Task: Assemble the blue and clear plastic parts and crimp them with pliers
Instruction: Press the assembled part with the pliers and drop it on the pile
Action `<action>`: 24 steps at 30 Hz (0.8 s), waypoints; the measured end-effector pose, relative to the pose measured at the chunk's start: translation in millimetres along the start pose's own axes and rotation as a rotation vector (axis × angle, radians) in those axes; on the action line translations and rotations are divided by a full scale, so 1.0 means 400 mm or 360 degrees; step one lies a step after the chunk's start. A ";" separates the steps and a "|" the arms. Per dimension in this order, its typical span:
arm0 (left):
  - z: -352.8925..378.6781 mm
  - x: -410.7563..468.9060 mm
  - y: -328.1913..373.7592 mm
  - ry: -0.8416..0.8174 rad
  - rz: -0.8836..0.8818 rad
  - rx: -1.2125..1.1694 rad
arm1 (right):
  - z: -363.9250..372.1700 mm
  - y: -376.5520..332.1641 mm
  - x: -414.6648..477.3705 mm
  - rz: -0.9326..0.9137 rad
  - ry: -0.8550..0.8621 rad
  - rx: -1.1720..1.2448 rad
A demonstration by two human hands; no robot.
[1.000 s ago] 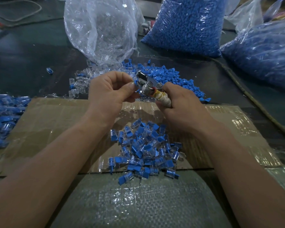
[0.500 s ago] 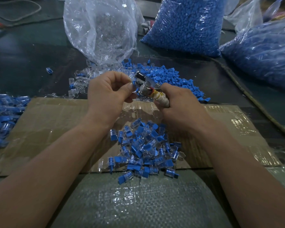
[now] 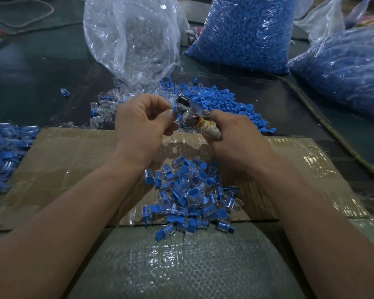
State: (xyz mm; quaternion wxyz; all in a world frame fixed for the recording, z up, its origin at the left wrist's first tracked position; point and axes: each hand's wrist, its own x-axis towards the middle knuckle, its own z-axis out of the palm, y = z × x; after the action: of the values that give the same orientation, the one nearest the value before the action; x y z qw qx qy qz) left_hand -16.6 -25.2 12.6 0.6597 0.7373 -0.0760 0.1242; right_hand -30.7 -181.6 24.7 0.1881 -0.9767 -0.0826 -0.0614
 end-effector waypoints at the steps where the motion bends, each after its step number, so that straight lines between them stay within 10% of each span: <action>1: -0.001 0.001 -0.001 0.0004 -0.0001 -0.0003 | 0.000 -0.002 -0.001 0.0000 0.0007 -0.0007; 24: -0.013 0.013 -0.004 0.0009 -0.0126 -0.0035 | 0.008 0.055 0.002 -0.0112 -0.0029 -0.0104</action>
State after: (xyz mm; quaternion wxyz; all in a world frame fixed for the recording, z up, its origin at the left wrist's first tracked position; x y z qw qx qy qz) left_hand -11.6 -19.7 12.8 0.6723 0.7321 -0.0464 0.0992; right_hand -25.4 -200.2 13.9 0.1531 -0.9794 -0.1166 -0.0618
